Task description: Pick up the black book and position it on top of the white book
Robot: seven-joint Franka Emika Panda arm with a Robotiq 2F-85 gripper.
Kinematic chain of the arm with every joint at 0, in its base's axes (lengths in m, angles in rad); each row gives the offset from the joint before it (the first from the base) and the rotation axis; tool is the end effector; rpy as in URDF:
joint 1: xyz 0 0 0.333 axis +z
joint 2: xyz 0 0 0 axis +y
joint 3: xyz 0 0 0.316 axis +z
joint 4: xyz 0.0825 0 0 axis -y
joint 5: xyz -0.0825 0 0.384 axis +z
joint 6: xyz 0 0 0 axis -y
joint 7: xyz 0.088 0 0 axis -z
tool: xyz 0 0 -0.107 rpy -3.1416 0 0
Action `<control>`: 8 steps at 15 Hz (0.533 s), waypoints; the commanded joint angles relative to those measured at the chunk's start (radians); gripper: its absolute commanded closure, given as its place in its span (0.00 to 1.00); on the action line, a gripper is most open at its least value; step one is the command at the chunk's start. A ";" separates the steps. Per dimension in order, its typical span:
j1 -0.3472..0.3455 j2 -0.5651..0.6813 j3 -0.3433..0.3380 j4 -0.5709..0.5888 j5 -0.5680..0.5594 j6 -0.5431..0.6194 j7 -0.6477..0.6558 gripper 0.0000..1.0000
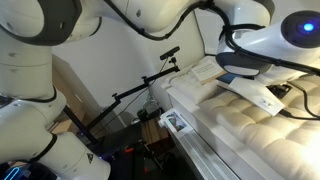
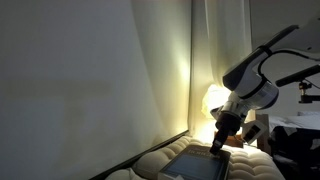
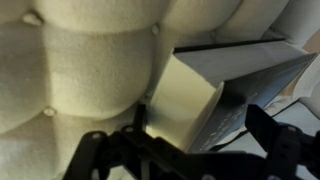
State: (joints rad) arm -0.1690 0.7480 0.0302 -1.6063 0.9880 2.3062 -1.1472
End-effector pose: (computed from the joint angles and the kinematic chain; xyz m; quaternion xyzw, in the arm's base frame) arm 0.6903 -0.0820 0.1919 -0.9257 -0.1342 -0.1933 0.2963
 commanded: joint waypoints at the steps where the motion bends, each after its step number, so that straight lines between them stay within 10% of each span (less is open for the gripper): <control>1: 0.005 0.001 0.009 -0.001 -0.041 -0.005 0.047 0.00; 8: 0.003 0.030 0.006 0.024 -0.051 0.026 0.086 0.00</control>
State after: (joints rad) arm -0.1681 0.7549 0.0314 -1.6061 0.9608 2.3125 -1.1273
